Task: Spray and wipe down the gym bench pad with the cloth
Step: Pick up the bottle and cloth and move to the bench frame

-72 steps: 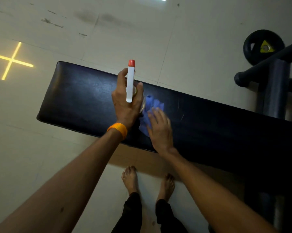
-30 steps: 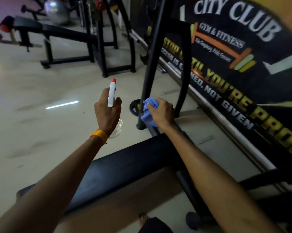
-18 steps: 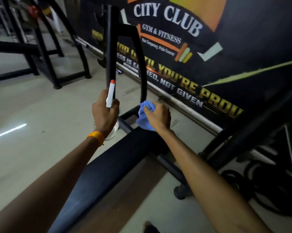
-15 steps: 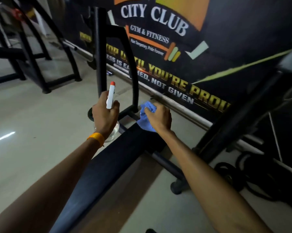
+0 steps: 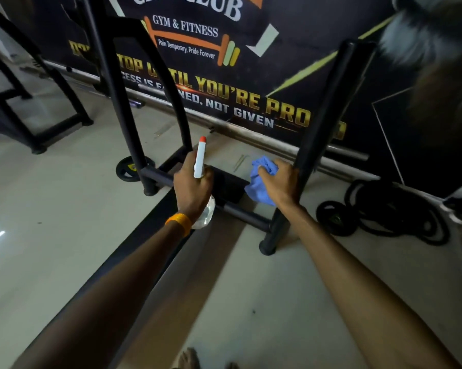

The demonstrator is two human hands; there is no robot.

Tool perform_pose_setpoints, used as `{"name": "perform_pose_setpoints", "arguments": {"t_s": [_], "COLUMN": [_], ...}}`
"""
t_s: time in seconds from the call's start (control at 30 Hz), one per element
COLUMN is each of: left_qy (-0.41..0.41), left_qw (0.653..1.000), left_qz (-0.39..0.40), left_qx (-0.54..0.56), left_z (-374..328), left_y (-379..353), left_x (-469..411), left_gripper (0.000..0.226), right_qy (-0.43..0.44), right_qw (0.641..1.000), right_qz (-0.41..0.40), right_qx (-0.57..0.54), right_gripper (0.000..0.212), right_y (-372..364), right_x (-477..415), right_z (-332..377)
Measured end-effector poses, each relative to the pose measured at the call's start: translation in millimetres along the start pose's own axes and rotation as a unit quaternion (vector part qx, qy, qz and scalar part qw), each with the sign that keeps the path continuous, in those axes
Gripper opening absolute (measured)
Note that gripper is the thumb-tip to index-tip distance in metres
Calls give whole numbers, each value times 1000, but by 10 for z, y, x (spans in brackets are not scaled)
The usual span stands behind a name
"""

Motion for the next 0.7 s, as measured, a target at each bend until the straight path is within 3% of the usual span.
{"name": "perform_pose_setpoints", "arguments": {"t_s": [0.17, 0.4, 0.7], "left_qy": [-8, -30, -33], "left_qw": [998, 988, 966], "left_qz": [52, 137, 234], "left_qx": [15, 67, 107], "left_z": [-183, -379, -492], "left_y": [79, 411, 1060], "left_x": [559, 1195, 2105], "left_gripper": [11, 25, 20], "right_qy": [-29, -83, -184], "right_qw": [998, 989, 969], "right_qz": [-46, -109, -147], "right_qx": [20, 52, 80], "right_gripper": [22, 25, 28], "right_y": [576, 1193, 1803], "right_x": [496, 1359, 2845], "right_z": [-218, -350, -497]}}
Point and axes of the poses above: each hand's wrist, its own x-axis away from the middle knuckle, its own y-axis out of the back of the hand, z = x × y, the point moved 2 cm from there along -x, towards the middle knuckle, and after that the axes turned 10 degrees about -z, right-handed, at the moved point
